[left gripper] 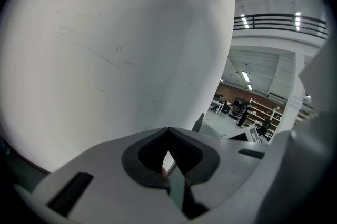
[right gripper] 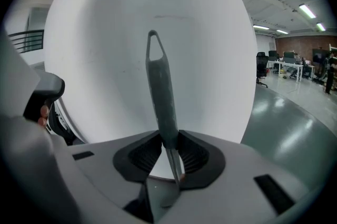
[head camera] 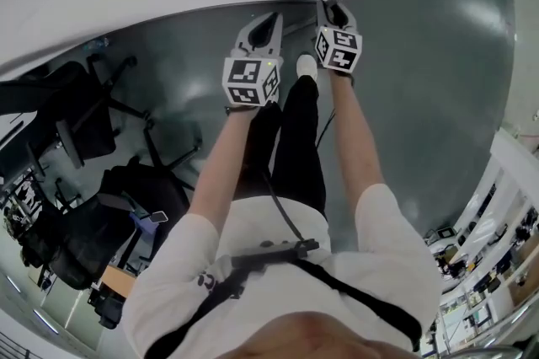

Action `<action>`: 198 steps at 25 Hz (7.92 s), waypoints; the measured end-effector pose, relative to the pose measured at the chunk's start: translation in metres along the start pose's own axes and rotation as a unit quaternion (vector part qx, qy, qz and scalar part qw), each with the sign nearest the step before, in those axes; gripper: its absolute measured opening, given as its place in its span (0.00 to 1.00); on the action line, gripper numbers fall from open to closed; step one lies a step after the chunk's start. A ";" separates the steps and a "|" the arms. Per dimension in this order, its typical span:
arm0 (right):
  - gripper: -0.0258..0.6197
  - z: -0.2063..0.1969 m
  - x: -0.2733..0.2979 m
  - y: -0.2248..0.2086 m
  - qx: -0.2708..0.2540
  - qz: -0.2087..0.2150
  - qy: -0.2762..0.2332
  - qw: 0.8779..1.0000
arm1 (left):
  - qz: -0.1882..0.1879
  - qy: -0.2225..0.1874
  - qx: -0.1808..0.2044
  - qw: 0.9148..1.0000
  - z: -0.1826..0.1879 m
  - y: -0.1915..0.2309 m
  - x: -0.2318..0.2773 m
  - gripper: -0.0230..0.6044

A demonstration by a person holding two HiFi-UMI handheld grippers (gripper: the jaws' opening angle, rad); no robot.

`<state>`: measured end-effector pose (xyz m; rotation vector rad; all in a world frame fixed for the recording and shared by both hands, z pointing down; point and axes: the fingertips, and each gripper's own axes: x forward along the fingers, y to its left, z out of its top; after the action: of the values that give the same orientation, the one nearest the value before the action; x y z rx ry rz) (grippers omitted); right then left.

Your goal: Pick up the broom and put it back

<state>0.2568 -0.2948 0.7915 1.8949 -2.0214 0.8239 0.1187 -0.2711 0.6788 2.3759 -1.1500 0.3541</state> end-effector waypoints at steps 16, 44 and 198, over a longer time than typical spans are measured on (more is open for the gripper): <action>0.21 0.158 -0.185 0.050 0.006 -0.028 -0.129 0.991 | -0.008 -0.054 0.029 0.998 0.110 -0.045 -0.115 0.05; 0.20 0.366 -0.443 0.168 -0.085 0.004 -0.359 0.929 | -0.006 -0.244 0.111 0.963 0.316 -0.138 -0.276 0.05; 0.21 -0.020 0.076 0.332 -0.001 0.002 0.013 1.000 | 0.160 -0.059 -0.042 0.984 -0.007 0.313 -0.196 0.05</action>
<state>-0.0796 -0.3487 0.7730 1.8698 -2.0103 0.8439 -0.2486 -0.3045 0.6962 2.1620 -1.5767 0.2669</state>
